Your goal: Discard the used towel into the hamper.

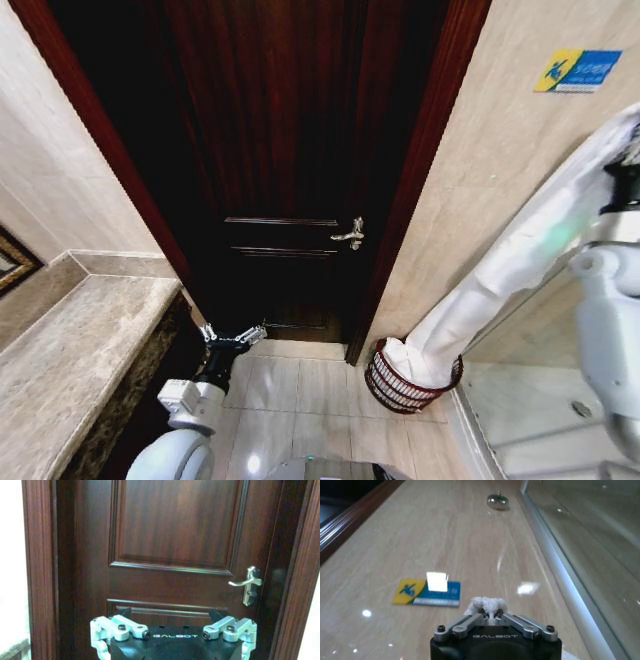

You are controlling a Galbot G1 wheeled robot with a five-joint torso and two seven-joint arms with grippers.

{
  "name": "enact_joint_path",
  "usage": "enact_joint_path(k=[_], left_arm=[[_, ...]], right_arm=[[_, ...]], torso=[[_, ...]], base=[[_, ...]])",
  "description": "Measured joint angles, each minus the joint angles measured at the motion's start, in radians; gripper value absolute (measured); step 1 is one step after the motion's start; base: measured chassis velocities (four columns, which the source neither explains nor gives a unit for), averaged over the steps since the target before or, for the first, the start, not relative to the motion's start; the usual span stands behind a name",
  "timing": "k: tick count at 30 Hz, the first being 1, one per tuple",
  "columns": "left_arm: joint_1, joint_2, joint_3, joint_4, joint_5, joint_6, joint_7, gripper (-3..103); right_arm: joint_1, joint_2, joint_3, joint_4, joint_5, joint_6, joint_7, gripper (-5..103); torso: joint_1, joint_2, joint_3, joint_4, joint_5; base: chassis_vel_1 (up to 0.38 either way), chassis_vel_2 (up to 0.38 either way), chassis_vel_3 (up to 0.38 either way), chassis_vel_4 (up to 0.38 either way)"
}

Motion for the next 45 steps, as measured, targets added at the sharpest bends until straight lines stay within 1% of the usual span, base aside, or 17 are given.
enact_joint_path(k=[2,3,4,7,8,11,20,22,26,30,34,45], left_arm=[[0.0,0.0,0.0,0.0,0.0,0.0,0.0,100],[0.0,0.0,0.0,0.0,0.0,0.0,0.0,100],[0.0,0.0,0.0,0.0,0.0,0.0,0.0,100],[0.0,0.0,0.0,0.0,0.0,0.0,0.0,100],[0.0,0.0,0.0,0.0,0.0,0.0,0.0,100],[0.0,0.0,0.0,0.0,0.0,0.0,0.0,100],[0.0,0.0,0.0,0.0,0.0,0.0,0.0,100],[0.0,0.0,0.0,0.0,0.0,0.0,0.0,100],[0.0,0.0,0.0,0.0,0.0,0.0,0.0,100],[0.0,0.0,0.0,0.0,0.0,0.0,0.0,100],[0.0,0.0,0.0,0.0,0.0,0.0,0.0,100],[0.0,0.0,0.0,0.0,0.0,0.0,0.0,100]], right_arm=[[-0.058,0.031,0.007,0.028,-0.005,0.001,0.002,2],[-0.075,0.044,0.01,0.035,-0.01,0.004,0.003,2],[-0.075,0.044,0.01,0.035,-0.01,0.004,0.003,2],[-0.135,0.09,0.018,0.053,-0.027,0.015,0.006,2],[-0.135,0.09,0.018,0.053,-0.027,0.015,0.006,2],[-0.181,0.132,0.023,0.057,-0.042,0.03,0.006,2],[-0.234,0.183,0.027,0.036,-0.064,0.067,-0.007,2],[-0.256,0.21,0.027,0.02,-0.074,0.084,-0.016,2],[-0.269,0.231,0.027,0.001,-0.083,0.101,-0.022,2],[-0.297,0.266,0.028,-0.034,-0.098,0.131,-0.041,2],[-0.32,0.289,0.032,-0.066,-0.099,0.15,-0.065,2],[-0.353,0.339,0.025,-0.144,-0.127,0.181,-0.095,2]], torso=[[0.0,0.0,0.0,-0.0002,-0.0002],[0.0,0.0,0.0,-0.0002,0.0005],[0.0,0.0,0.0,-0.0002,0.0005],[0.0,0.0,0.0,-0.0001,0.0],[0.0,0.0,0.0,-0.0001,0.0],[0.0,0.0,0.0,-0.0001,0.0002],[0.0,0.0,0.0,-0.0001,0.0],[0.0,0.0,0.0,-0.0001,0.0002],[0.0,0.0,0.0,0.0,0.0002],[0.0,0.0,0.0,0.0,0.0001],[0.0,0.0,0.0,-0.0002,0.0001],[0.0,0.0,0.0,0.0,0.0002]], base=[[0.0,0.0,0.0,0.0],[0.0,0.0,0.0,0.0],[0.0,0.0,0.0,0.0],[0.0,0.0,0.0,0.0],[0.0,0.0,0.0,0.0],[0.0,0.0,0.0,0.0],[0.0,0.0,0.0,0.0],[0.0,0.0,0.0,0.0],[0.0,0.0,0.0,0.0],[0.0,0.0,0.0,0.0],[0.0,0.0,0.0,0.0],[0.0,0.0,0.0,0.0]])
